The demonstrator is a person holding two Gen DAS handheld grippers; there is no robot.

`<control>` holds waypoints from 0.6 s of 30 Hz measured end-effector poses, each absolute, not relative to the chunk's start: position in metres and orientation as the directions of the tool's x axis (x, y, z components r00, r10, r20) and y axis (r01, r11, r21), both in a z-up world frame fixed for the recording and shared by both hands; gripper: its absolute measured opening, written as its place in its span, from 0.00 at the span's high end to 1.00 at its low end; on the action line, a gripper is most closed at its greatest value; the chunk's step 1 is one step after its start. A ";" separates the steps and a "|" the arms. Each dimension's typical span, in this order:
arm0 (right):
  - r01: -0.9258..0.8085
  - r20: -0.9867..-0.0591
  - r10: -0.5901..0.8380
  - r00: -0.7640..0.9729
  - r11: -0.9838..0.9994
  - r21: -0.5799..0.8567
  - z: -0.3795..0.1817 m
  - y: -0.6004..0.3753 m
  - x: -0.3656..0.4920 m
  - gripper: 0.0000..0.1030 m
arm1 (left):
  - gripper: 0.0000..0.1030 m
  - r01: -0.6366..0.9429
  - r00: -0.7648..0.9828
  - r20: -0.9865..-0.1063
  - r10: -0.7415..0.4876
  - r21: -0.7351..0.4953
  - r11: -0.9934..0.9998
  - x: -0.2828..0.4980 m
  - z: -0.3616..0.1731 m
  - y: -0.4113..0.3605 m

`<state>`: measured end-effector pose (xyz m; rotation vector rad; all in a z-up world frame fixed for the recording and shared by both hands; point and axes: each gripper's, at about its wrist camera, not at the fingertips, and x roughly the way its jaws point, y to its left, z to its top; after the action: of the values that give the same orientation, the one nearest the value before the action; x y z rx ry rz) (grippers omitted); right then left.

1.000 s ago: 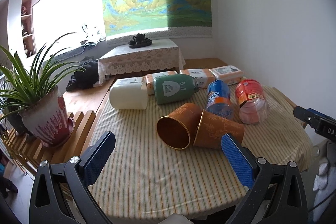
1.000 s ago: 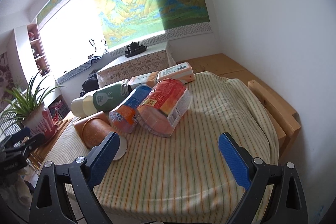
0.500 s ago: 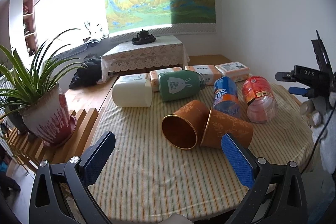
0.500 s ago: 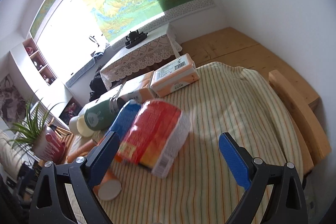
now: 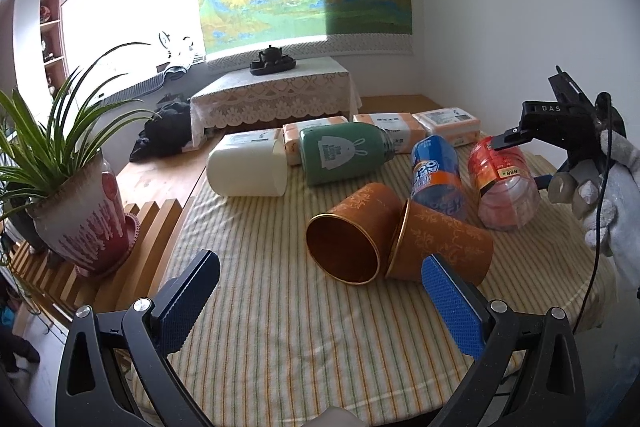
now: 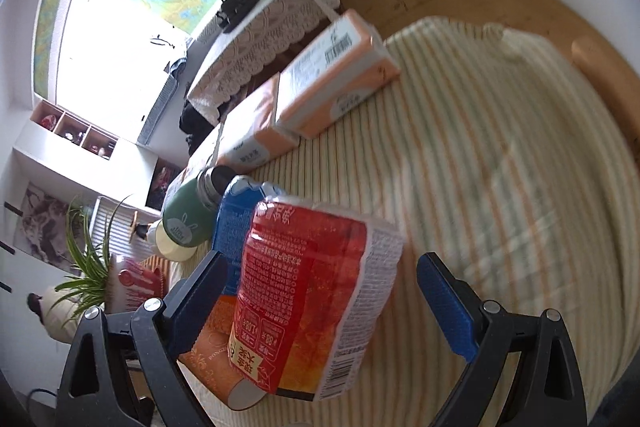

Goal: Flip cup upside down
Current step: 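Reach the right tool to the red lidded container and close on it, then lift the red container off the table with the right tool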

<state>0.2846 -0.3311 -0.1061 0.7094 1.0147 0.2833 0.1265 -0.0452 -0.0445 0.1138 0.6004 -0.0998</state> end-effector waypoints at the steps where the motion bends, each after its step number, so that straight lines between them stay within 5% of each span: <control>1: 0.108 -0.676 0.544 0.498 0.734 0.670 -0.112 -0.329 0.288 0.09 | 0.01 0.127 0.821 -0.568 -0.060 0.079 0.989 0.127 -0.045 -0.045; 7: 0.140 -0.622 0.634 0.458 0.640 0.755 -0.127 -0.334 0.291 0.18 | 0.01 0.113 0.824 -0.565 -0.048 0.081 0.990 0.127 -0.044 -0.041; 18: 0.097 -0.582 0.687 0.434 0.607 0.789 -0.110 -0.334 0.233 0.18 | 0.01 0.122 0.828 -0.557 -0.067 0.063 0.991 0.110 -0.035 -0.035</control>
<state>0.2334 -0.3344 -0.1105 0.8681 1.0805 0.4316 0.1100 -0.0354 -0.0347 0.0972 0.5872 -0.1002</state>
